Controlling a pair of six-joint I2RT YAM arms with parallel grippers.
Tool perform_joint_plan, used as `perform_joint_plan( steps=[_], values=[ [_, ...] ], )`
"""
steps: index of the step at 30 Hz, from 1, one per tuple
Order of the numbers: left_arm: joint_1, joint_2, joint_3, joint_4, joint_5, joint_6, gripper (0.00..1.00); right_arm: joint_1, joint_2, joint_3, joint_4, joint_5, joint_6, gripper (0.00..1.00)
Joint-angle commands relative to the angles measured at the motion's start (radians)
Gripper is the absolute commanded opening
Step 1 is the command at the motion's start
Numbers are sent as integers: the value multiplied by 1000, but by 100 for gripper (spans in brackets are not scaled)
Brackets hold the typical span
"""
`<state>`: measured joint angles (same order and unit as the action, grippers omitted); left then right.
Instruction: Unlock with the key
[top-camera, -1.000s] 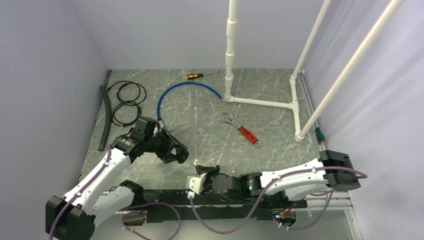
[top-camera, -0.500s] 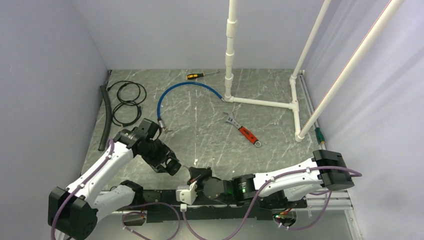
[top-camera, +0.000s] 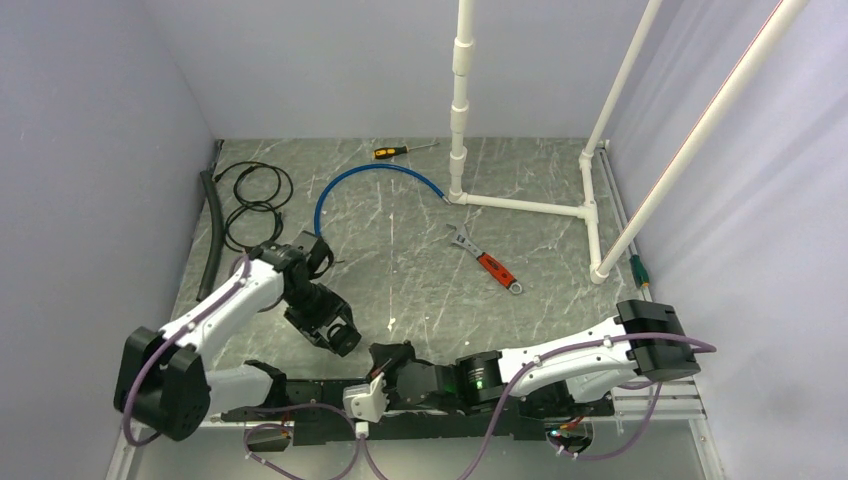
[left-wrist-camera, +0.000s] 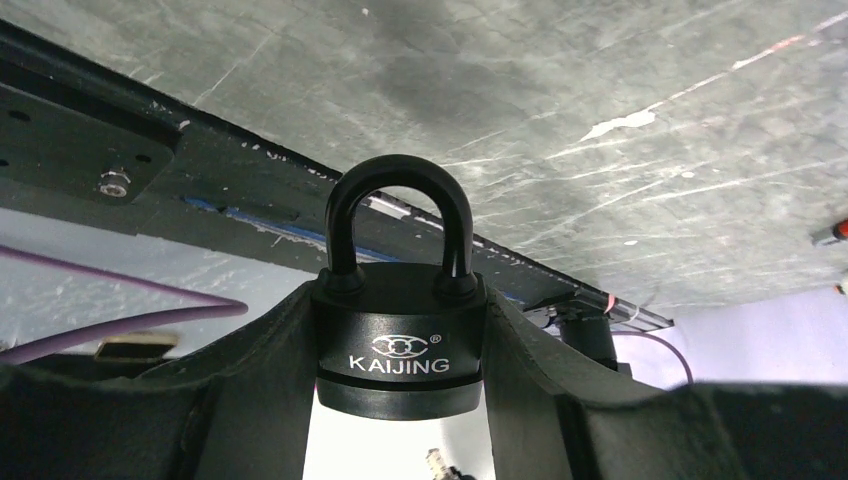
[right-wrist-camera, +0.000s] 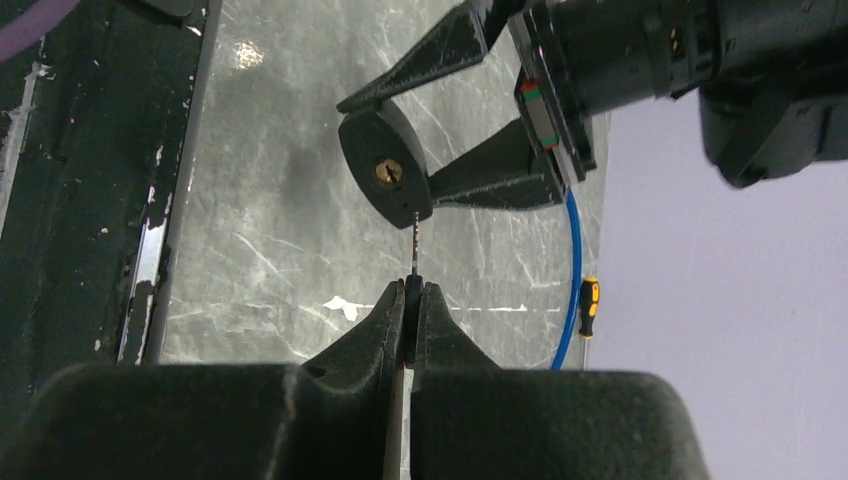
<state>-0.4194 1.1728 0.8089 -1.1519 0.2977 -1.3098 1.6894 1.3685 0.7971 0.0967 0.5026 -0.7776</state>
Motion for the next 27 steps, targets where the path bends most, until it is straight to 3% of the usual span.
perform_joint_plan(
  steps=[1, 27],
  values=[
    [2, 86, 71, -37, 88, 66, 0, 3, 26, 52, 1, -30, -47, 0],
    [2, 150, 83, -45, 86, 129, 0, -49, 149, 104, 36, -46, -97, 0]
  ],
)
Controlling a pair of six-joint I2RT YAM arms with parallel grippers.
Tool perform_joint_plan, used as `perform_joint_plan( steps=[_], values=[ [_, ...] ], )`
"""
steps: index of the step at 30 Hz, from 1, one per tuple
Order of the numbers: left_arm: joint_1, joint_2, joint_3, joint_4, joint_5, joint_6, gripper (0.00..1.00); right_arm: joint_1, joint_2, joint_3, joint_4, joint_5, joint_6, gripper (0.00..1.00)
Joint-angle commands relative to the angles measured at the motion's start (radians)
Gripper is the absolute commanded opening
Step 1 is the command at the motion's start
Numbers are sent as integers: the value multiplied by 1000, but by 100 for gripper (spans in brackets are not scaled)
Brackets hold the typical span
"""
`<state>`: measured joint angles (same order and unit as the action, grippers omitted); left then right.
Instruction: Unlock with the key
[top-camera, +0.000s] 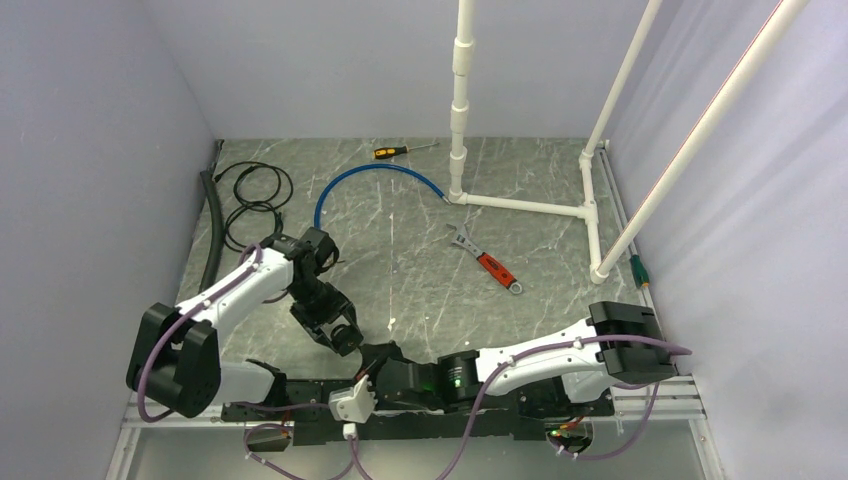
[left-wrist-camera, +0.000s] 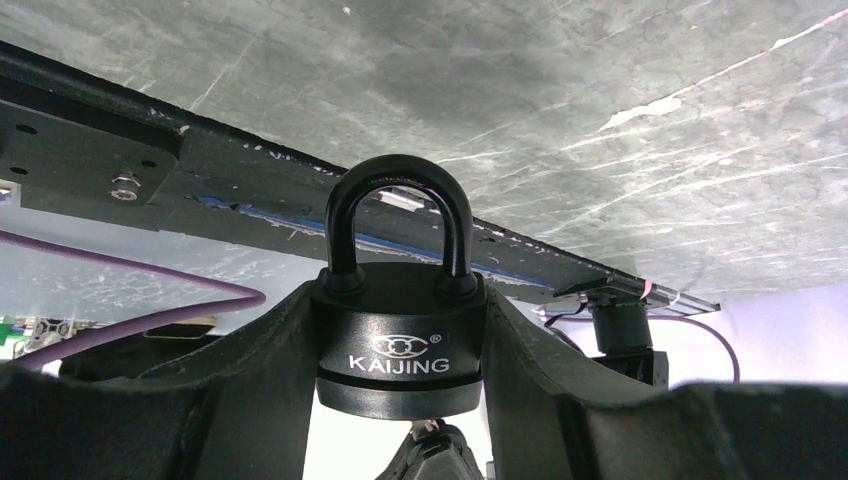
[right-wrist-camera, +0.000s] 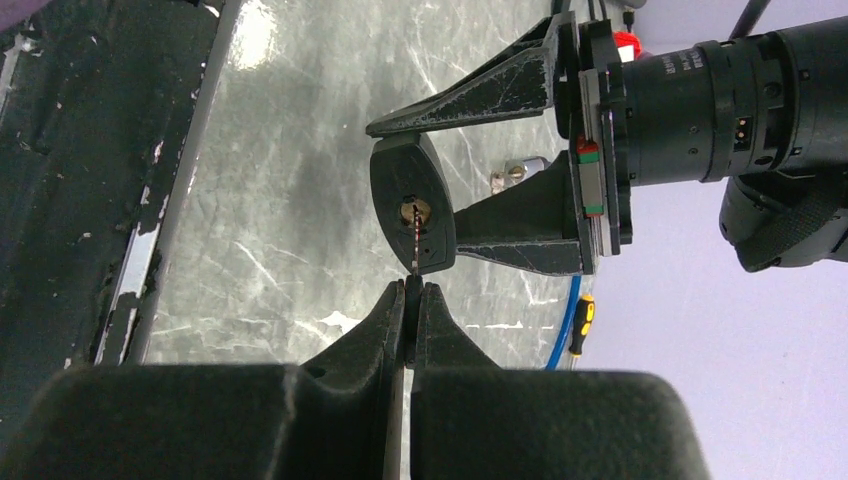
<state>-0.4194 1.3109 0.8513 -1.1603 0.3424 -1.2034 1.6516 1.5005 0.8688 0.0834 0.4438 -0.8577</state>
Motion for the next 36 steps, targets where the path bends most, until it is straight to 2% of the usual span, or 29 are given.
perform_joint_plan(
  steps=[1, 22, 36],
  values=[
    [1, 15, 41, -36, 42, 26, 0, -13, 22, 32, 51, 16, -19, 0],
    [2, 63, 71, -54, 30, 67, 0, -36, 86, 69, -1, 51, -17, 0],
    [2, 103, 105, -99, 17, 92, 0, -27, 174, 182, -151, 104, -25, 0]
  ],
)
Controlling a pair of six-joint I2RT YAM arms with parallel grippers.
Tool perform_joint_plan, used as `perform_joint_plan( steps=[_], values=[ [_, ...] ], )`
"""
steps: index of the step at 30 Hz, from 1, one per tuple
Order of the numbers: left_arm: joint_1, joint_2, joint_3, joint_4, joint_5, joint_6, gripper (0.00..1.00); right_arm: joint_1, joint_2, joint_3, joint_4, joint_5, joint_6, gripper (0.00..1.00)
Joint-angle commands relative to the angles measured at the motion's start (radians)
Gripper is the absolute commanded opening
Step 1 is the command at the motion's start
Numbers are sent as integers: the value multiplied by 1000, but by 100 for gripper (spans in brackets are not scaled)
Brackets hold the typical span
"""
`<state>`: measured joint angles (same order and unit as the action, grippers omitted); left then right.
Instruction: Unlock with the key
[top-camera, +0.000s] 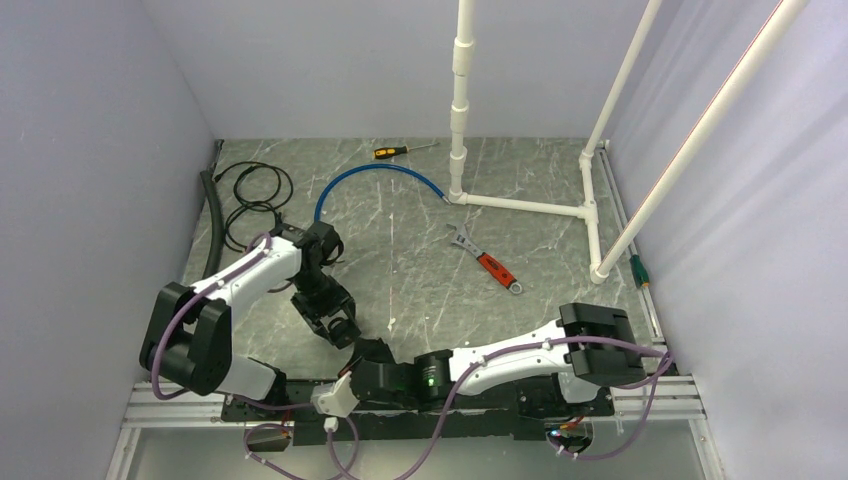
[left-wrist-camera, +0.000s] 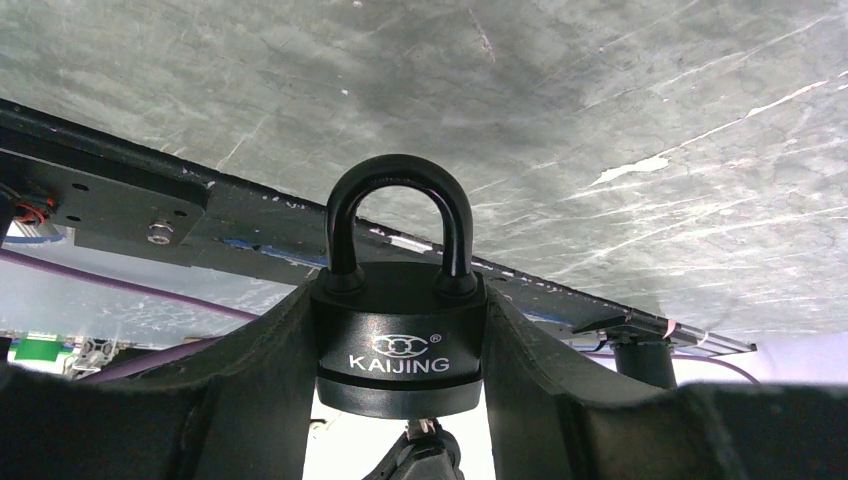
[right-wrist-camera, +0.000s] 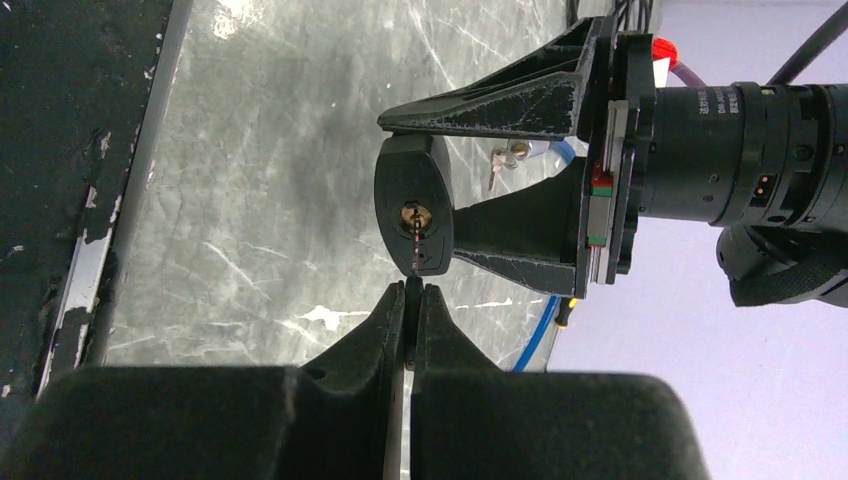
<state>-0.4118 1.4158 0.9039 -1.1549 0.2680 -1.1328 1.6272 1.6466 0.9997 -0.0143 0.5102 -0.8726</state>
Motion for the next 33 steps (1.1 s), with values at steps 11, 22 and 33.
perform_joint_plan(
  steps=[11, 22, 33],
  values=[
    [-6, -7, 50, -98, 99, 21, 0, 6, 74, 106, -110, 62, -5, 0],
    [-6, -40, 46, -92, 110, 15, 0, 7, 119, 151, -127, 62, 20, 0],
    [-7, -43, 53, -87, 134, 41, 0, 7, 146, 164, -116, 72, 33, 0]
  ],
)
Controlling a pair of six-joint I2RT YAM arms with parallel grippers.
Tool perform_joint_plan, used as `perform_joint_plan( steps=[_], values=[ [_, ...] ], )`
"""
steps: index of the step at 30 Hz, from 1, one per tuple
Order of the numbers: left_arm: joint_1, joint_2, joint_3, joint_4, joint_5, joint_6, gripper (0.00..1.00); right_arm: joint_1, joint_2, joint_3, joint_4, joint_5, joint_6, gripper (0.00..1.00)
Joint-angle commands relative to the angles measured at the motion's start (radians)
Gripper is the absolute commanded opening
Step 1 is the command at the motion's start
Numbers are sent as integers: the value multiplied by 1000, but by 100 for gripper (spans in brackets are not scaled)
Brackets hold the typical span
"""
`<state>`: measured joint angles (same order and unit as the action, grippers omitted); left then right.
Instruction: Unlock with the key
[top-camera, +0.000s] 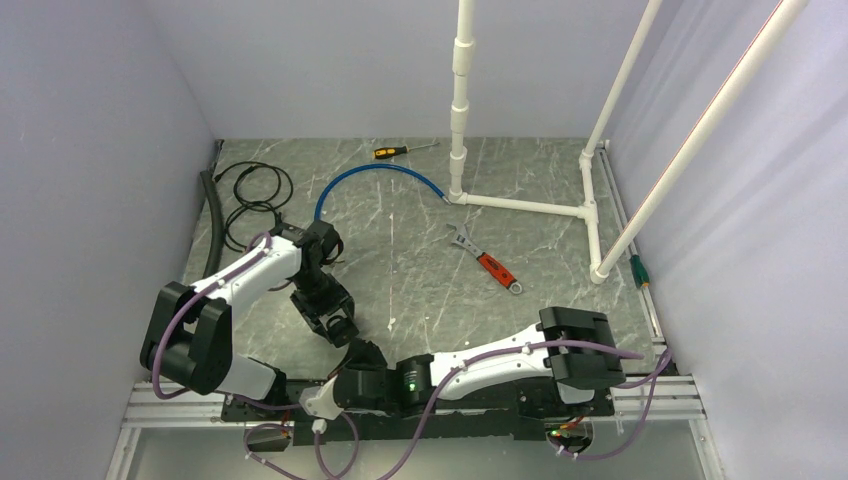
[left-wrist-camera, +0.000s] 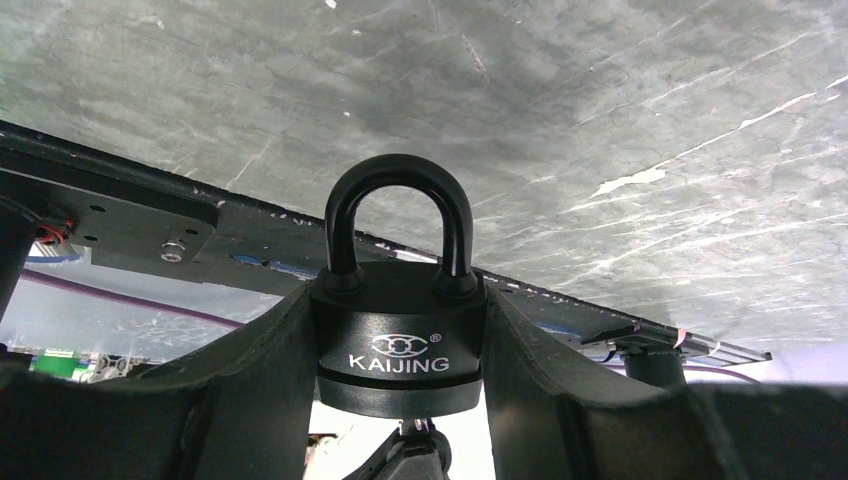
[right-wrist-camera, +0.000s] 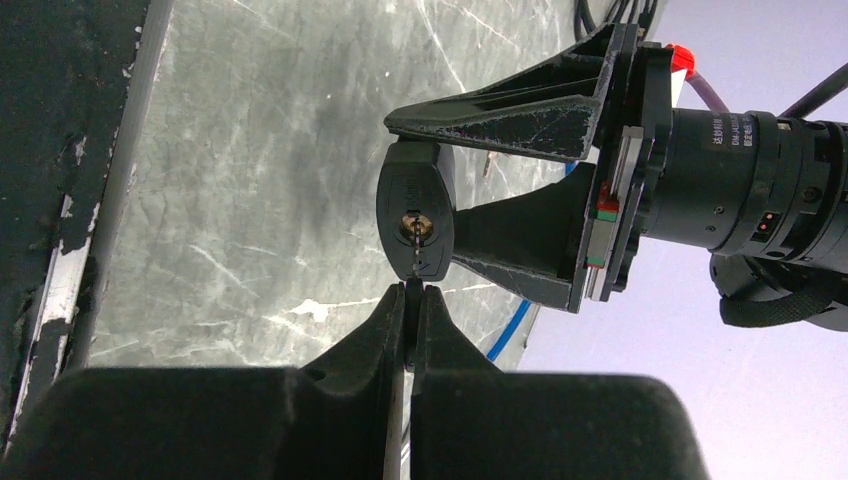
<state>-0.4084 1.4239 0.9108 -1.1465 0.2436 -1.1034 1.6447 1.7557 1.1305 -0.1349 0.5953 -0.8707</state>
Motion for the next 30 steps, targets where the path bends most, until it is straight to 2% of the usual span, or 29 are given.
perform_joint_plan(
  steps=[1, 8, 14, 23, 30],
  values=[
    [-10, -56, 46, -92, 160, 15, 0, -11, 40, 34, 6, -15, 33, 0],
    [-10, -132, 35, -82, 151, -12, 0, -10, 48, 37, 19, -15, 27, 0],
    [-10, -155, 9, -46, 245, -27, 0, -7, 65, 24, 98, 95, -36, 0],
    [-10, -145, 4, -30, 316, -18, 0, 26, 67, 8, 130, 115, -140, 0],
    [-10, -164, 3, -29, 336, 16, 0, 39, 68, -45, 307, 117, -266, 0]
  ],
)
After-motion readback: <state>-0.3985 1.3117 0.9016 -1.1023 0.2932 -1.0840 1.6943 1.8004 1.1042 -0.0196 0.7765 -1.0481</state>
